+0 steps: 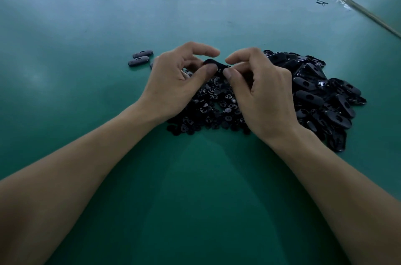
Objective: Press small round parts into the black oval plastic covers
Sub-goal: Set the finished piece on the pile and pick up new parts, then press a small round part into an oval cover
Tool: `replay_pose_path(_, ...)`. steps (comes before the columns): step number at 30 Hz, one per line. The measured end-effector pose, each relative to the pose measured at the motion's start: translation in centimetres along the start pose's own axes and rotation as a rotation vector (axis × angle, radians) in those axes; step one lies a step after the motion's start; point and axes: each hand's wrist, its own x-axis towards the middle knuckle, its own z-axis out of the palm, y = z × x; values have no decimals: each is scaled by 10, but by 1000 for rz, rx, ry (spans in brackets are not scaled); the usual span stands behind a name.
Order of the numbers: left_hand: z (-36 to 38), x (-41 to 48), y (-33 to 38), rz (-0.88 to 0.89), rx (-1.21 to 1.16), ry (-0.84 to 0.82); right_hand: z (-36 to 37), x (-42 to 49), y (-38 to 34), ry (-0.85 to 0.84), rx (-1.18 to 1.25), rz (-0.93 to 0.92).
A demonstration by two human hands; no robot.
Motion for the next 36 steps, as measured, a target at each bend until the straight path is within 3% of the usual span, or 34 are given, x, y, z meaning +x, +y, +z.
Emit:
replay_pose_path(6,2,-1,0,23,37,-1,-1,0,-1,8,-14,-57)
replay_pose_path(15,1,0,-4,12,65,7,0,1,-1,14,-16,10)
replay_pose_path(21,0,3,-10,-14,179,79,-3,0,5,-105,-300,53)
replay_pose_path(26,-1,6,-10,-94,79,162,-4,-2,5,-253,-414,107)
replay_pose_path(36,-3,5,-8,-100,4,160,-2,-3,5,-216,-373,71)
